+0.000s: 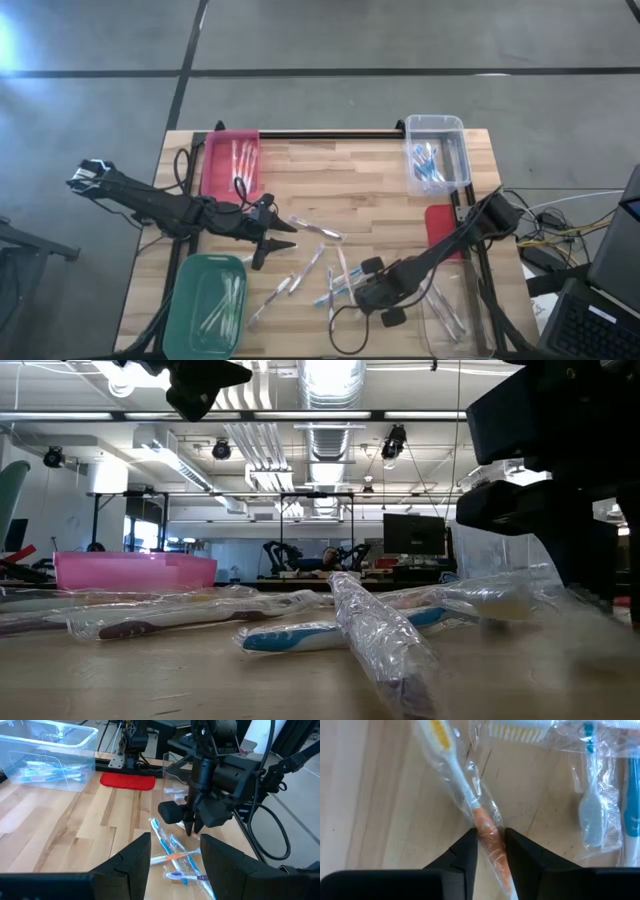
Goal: Pick & Place Toothbrushes
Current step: Put the orange toothbrush into the pink bin
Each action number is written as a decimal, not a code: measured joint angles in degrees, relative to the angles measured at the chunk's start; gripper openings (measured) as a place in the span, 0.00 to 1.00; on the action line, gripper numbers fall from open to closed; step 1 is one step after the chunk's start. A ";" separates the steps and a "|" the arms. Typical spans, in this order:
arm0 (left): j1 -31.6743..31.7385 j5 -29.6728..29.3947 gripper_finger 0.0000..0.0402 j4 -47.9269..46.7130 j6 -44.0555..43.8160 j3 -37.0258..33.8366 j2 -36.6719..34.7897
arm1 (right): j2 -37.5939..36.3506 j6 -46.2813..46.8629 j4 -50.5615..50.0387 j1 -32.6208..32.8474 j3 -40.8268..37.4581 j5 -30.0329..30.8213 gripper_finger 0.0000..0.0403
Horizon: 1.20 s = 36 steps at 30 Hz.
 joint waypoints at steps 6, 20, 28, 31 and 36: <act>0.00 -0.02 0.44 0.00 0.00 0.00 0.00 | 1.30 -1.93 -3.25 0.00 2.76 -0.26 0.16; 0.00 -0.02 0.44 0.19 0.00 0.00 0.02 | -3.22 -4.65 -11.05 0.09 13.07 -2.66 0.10; 0.00 -0.02 0.44 0.19 0.02 0.00 0.02 | -4.50 -3.73 -13.93 0.06 21.98 -0.33 0.08; 0.00 -0.04 0.44 0.17 0.93 0.00 0.02 | -4.61 -4.40 -13.82 -0.40 24.51 -0.15 0.08; 0.00 -0.04 0.44 -0.06 1.86 0.00 0.02 | -4.84 -6.12 -13.68 -1.87 26.68 -0.15 0.07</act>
